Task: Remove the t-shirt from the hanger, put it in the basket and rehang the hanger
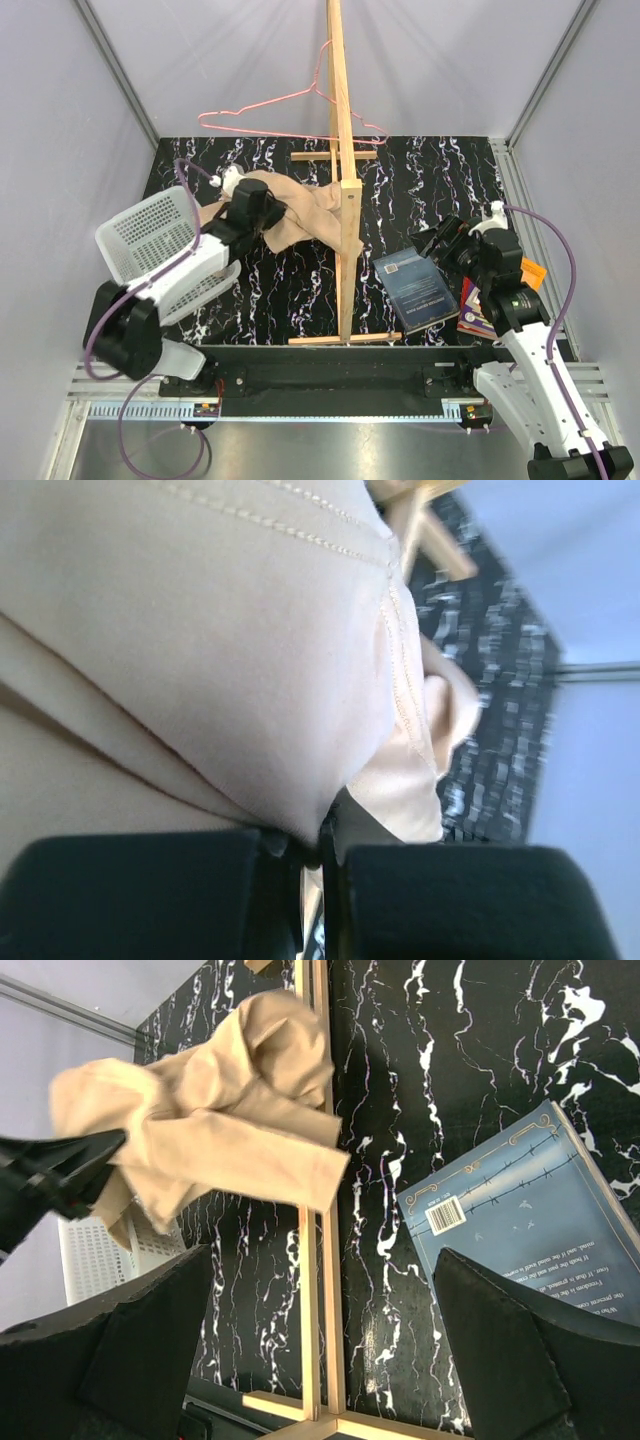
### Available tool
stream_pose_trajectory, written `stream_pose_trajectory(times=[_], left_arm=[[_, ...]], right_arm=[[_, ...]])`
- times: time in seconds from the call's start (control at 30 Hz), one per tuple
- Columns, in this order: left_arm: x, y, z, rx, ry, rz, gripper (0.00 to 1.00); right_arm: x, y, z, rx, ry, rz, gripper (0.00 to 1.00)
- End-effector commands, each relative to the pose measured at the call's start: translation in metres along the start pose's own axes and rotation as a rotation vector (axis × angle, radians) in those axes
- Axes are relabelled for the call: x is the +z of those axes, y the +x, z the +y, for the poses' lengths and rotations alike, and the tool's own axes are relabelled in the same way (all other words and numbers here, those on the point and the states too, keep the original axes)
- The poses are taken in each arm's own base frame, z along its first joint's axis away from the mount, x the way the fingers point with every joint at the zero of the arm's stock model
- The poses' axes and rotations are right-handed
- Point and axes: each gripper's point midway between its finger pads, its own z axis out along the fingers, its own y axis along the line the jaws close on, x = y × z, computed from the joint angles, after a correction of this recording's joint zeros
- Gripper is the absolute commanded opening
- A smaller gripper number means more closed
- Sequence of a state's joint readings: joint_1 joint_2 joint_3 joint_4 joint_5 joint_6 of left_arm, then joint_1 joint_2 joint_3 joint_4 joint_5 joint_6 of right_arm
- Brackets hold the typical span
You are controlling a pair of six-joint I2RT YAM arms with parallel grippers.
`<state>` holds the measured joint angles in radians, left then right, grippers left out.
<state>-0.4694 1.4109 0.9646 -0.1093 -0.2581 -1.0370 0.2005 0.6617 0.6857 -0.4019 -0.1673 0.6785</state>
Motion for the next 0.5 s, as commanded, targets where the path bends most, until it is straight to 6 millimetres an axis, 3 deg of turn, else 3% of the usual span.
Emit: stream_pose_trajectory(times=[0.0, 0.03, 0.1, 0.13, 0.33, 0.37, 0.47], left_arm=[[-0.040, -0.019, -0.011, 0.045, 0.109, -0.053, 0.00], [-0.055, -0.025, -0.011, 0.046, 0.121, -0.064, 0.00], [-0.069, -0.026, -0.004, 0.072, 0.123, -0.070, 0.00], [-0.087, -0.033, -0.005, 0.079, 0.148, -0.090, 0.00], [-0.139, -0.051, 0.012, 0.119, 0.188, -0.167, 0.00], [-0.156, -0.062, 0.007, 0.124, 0.221, -0.204, 0.00], [-0.182, -0.082, -0.004, 0.235, 0.261, -0.241, 0.00]], right_arm=[[-0.007, -0.006, 0.012, 0.000, -0.043, -0.019, 1.00], [-0.008, -0.004, 0.012, 0.000, -0.046, -0.011, 1.00], [-0.011, -0.002, 0.015, 0.005, -0.063, 0.002, 1.00], [-0.012, -0.001, 0.016, 0.003, -0.069, 0.007, 1.00], [-0.013, 0.004, 0.015, -0.010, -0.073, 0.027, 1.00], [-0.013, 0.004, 0.015, -0.010, -0.073, 0.025, 1.00], [-0.012, 0.008, 0.014, -0.002, -0.073, 0.043, 1.00]])
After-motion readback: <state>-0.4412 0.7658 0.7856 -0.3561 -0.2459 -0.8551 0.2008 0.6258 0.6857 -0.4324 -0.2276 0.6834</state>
